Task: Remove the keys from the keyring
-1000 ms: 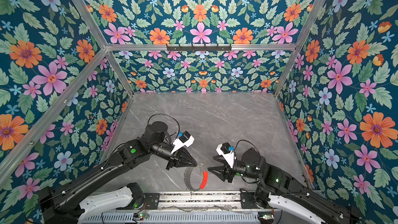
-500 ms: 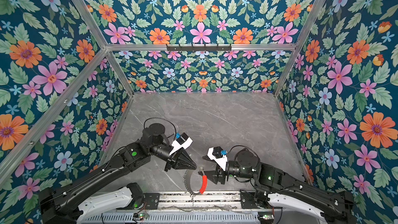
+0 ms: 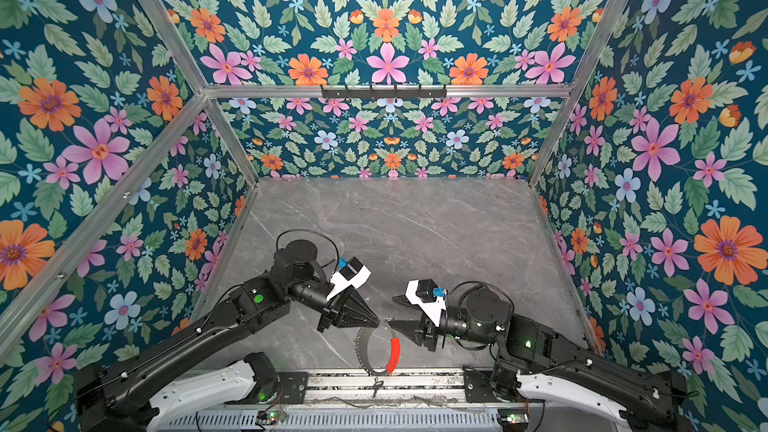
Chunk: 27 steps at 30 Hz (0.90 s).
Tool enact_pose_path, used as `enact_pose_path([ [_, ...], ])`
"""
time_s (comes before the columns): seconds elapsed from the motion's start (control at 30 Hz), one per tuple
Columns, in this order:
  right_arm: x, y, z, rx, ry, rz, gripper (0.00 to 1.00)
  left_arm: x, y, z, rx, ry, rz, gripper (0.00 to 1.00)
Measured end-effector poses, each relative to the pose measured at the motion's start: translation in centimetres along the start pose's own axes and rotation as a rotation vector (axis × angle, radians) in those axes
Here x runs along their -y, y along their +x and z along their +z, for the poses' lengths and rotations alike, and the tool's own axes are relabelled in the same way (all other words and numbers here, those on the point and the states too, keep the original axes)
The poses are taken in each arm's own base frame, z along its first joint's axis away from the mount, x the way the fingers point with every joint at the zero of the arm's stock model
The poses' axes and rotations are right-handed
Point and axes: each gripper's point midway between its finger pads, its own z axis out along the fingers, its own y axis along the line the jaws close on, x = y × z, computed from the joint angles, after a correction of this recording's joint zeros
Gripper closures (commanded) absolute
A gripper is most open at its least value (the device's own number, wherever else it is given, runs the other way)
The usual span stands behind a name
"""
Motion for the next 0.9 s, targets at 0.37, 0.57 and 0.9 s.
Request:
enact_pose_path([
  [0.37, -0.7, -0.2, 0.0, -0.017, -0.040, 0.001, 0.80, -0.2, 0.0, 0.1, -0.004, -0.003, -0.006, 1.00],
  [0.57, -1.2, -0.4, -0.1, -0.018, -0.062, 0.000, 1.00, -0.4, 0.1, 0.0, -0.011, -0.014, -0.020, 1.00],
  [0.9, -1.2, -0.9, -0.5, -0.059, -0.052, 0.016, 1.00, -1.4, 0.0, -0.2, -0.009, -0.094, -0.020, 0.55],
])
